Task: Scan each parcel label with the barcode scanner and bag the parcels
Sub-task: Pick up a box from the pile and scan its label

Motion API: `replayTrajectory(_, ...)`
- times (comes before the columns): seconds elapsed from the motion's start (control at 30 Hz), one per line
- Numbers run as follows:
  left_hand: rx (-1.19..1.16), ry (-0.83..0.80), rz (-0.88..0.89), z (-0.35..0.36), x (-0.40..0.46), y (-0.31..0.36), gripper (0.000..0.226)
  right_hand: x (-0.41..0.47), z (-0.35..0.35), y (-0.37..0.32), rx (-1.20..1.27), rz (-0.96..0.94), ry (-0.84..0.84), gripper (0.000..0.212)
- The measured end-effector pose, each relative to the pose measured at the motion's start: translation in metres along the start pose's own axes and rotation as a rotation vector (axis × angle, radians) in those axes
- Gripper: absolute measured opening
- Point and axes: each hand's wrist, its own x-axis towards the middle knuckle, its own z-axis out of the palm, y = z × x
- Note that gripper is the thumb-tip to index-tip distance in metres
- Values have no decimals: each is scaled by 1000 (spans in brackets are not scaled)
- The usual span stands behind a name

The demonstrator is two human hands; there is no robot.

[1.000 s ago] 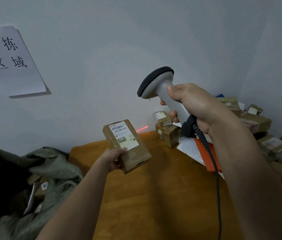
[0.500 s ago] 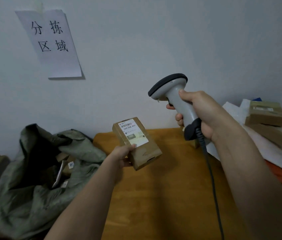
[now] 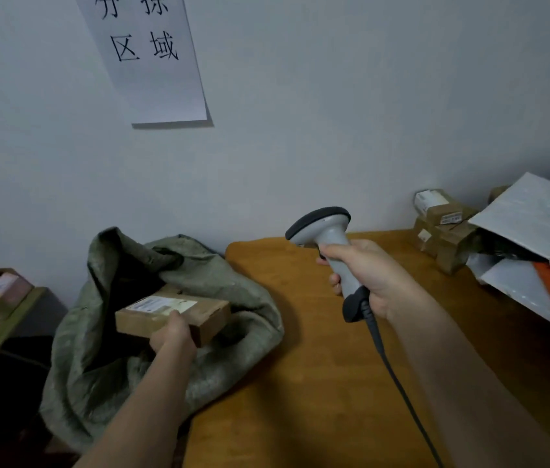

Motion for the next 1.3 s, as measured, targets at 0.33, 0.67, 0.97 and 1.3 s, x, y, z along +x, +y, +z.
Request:
replayTrajectory(0.33,347,-381,23,42,41,-14,51,3,-27,22,-6,9,150,18)
replayTrajectory(0.67,651,-554,325,156,-146,-55,49,-52,-154,-6,67,-175,407,28)
replayTrajectory(0.97,810,-938,351,256,-343,-186,41,-109,-352,-18,107,-215,644,15)
replayTrajectory(1.3,890,-1257,314,344,-515,-303,29,-103,-531,-29,195,-264,795,12)
